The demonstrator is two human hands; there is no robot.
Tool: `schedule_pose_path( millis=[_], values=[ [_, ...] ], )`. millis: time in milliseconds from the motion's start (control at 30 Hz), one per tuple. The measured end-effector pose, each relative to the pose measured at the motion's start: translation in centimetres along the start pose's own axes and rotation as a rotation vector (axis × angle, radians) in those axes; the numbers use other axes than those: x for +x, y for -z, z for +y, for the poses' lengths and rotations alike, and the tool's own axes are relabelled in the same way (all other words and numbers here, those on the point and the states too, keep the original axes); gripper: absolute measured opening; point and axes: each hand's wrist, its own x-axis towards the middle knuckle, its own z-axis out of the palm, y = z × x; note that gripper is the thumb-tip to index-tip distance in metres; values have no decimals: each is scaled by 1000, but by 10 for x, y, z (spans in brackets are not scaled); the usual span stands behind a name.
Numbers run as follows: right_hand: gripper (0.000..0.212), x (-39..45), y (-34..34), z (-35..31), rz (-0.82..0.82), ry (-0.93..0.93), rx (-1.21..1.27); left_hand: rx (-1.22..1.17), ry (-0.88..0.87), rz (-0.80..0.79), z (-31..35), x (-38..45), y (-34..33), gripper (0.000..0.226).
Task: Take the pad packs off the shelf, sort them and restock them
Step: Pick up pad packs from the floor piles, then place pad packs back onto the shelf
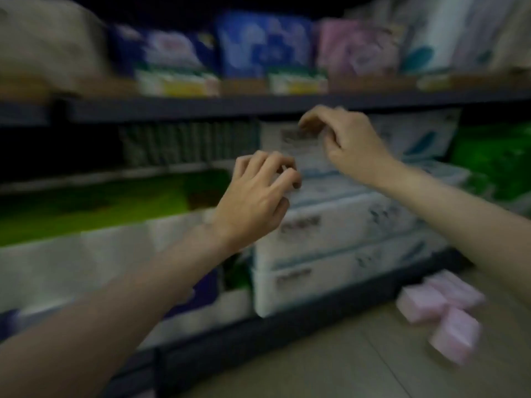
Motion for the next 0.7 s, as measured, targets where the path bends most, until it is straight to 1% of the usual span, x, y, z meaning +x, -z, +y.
schedule_pose_path(
  millis=[100,167,267,333,433,467,500,567,600,667,700],
  values=[
    [42,-90,0,89,-196,-262,-54,-93,-88,-170,71,4,-86,27],
    [46,-148,-2,141,-332,-376,-70,-121,-144,-275,113,3,-138,32],
    [56,-234,-5,206,-543,-476,-159,-130,-195,-435,167,-9,-204,39],
    [60,-287,-6,246,-758,-547,-294,-132,-204,-539,196,-21,-241,39],
    [50,-363,-15,299,-1045,-547,-448,-127,-205,-671,227,-39,-287,41],
    [44,-384,-17,313,-1068,-516,-516,-116,-192,-713,233,-44,-300,38],
    [39,-402,-20,328,-1006,-484,-590,-105,-174,-758,239,-50,-313,36],
    [40,-436,-30,361,-988,-482,-736,-92,-125,-858,250,-58,-334,41],
    [42,-458,-39,381,-948,-406,-781,-88,-94,-918,256,-62,-341,44],
    [39,-482,-55,403,-929,-240,-847,-110,-42,-1019,266,-69,-356,45],
    [39,-486,-62,409,-921,-242,-803,-125,-28,-1033,270,-74,-363,46]
  ],
)
